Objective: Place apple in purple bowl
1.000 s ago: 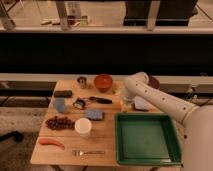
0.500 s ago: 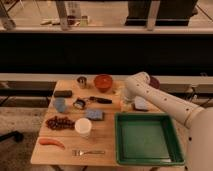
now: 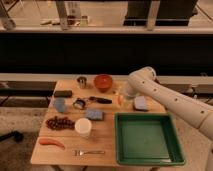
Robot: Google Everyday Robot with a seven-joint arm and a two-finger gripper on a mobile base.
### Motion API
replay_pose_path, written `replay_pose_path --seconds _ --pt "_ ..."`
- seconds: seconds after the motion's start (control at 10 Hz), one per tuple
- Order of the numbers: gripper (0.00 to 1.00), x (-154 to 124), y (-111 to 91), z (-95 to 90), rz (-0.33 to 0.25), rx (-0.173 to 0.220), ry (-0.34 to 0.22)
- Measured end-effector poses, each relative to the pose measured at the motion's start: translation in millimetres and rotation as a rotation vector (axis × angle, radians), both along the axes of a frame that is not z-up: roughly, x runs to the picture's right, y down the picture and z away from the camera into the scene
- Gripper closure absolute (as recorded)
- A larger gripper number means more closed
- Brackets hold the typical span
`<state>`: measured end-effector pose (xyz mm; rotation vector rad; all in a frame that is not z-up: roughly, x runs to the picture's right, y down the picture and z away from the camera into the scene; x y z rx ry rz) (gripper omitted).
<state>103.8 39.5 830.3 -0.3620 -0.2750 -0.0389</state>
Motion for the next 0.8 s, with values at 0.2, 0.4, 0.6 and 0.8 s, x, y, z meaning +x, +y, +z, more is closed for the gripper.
replay_pose_path --seconds 0.2,0.4,0.6,0.8 --pt "0.96 -2 -15 -13.0 -0.006 0.055 -0.007" --pt "0.96 0 -42 -16.3 -0.010 0.117 -0.003" --pt "0.96 5 -69 -12.8 -0.009 0.158 0.008" --pt "0.96 16 -104 -11.9 0.000 0.190 0.027"
